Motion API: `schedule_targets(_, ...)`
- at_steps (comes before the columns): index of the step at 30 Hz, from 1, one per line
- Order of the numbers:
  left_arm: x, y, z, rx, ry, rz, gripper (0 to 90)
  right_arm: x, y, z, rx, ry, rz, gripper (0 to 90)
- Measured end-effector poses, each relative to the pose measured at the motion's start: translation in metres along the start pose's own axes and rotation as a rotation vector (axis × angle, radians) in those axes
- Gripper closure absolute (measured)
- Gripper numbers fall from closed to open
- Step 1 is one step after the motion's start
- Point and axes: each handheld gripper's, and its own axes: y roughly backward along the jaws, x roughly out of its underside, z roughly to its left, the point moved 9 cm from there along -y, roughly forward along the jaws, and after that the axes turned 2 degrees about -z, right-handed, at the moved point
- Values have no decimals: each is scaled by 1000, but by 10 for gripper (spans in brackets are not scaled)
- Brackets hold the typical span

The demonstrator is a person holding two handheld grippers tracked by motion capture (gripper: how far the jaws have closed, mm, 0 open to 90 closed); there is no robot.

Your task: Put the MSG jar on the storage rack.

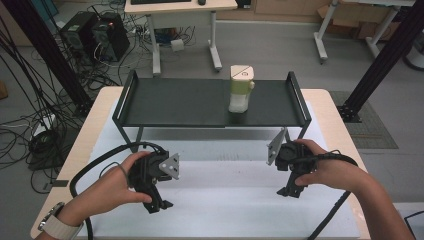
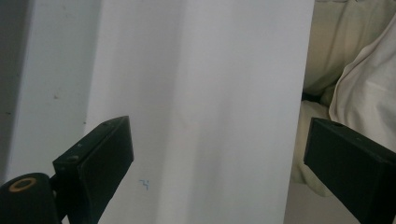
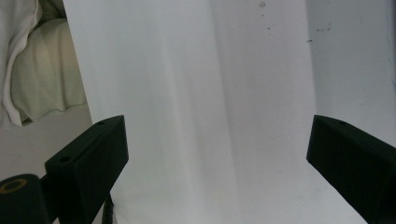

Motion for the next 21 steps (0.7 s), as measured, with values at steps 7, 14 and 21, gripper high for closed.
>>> schedule_targets(7,0,0,0,2,-1,2,86,-2,-2,0,-5,0,3,56)
schedule_targets(14,0,0,2,2,1,-2,86,-3,-3,1,-6,9,4,57)
schedule_targets(21,1,0,2,5,-1,-7,86,-4,-1,3,-4,13,-18,57)
